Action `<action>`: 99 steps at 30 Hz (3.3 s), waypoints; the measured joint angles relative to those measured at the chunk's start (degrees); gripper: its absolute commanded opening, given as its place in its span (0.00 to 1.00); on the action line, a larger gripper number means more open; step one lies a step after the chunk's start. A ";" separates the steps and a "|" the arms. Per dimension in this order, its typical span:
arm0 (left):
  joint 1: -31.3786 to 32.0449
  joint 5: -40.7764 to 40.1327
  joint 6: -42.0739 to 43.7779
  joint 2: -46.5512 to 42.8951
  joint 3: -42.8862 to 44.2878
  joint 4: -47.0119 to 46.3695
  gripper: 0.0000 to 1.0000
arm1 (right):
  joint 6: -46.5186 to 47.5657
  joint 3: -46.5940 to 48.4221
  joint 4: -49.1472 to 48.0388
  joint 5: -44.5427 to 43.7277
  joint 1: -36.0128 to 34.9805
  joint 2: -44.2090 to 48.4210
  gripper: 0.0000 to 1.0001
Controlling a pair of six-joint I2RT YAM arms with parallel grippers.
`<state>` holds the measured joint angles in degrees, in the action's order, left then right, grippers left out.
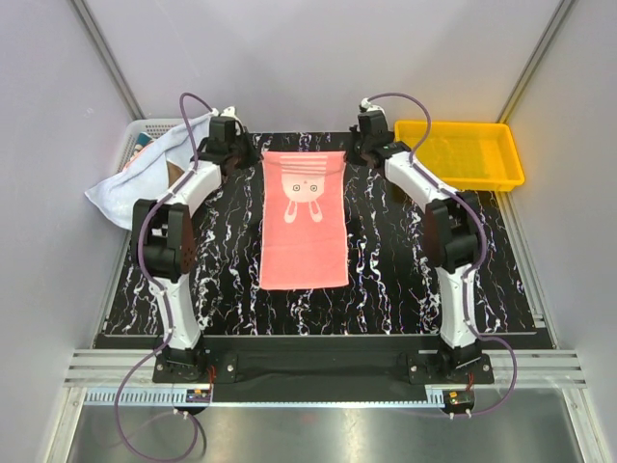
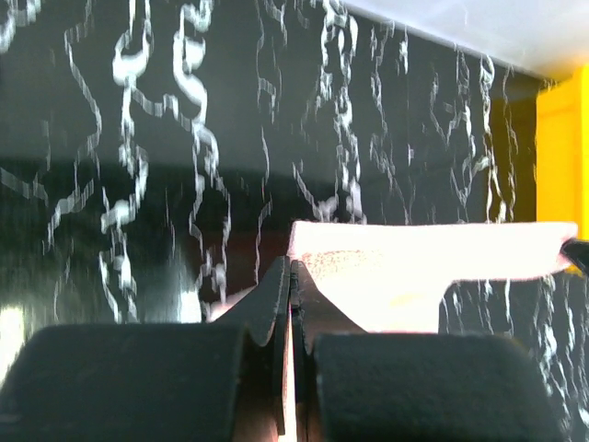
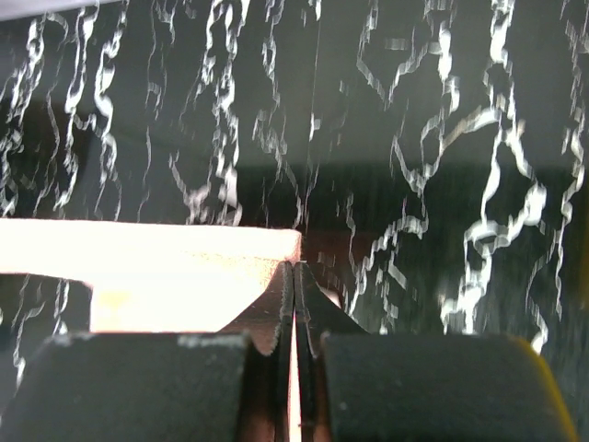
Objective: Fold and stack the towels
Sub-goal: Fold the towel
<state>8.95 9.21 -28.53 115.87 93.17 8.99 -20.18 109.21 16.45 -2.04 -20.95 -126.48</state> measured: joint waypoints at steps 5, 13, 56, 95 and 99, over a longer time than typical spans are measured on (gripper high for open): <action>1.27 -0.33 -1.86 -7.34 -9.97 -1.38 0.00 | -1.84 -10.34 -1.51 1.14 -0.55 7.48 0.00; 5.99 -4.28 -4.72 -17.25 -22.93 -1.33 0.00 | -4.39 -25.11 -1.99 1.51 -2.38 18.08 0.00; 13.99 -11.78 -8.83 -41.72 -49.92 7.34 0.00 | -10.45 -54.38 -3.76 2.67 -10.80 37.55 0.00; 14.56 -9.29 -9.51 -50.53 -57.66 8.57 0.00 | -12.92 -58.90 -3.34 2.69 -14.32 42.25 0.00; 14.56 -8.94 -9.51 -52.19 -57.64 9.22 0.00 | -12.92 -59.04 -3.23 2.62 -14.32 44.00 0.00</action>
<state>23.51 0.27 -38.04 63.68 35.53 18.22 -33.10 50.17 13.21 0.58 -35.27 -82.48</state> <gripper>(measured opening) 0.005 0.009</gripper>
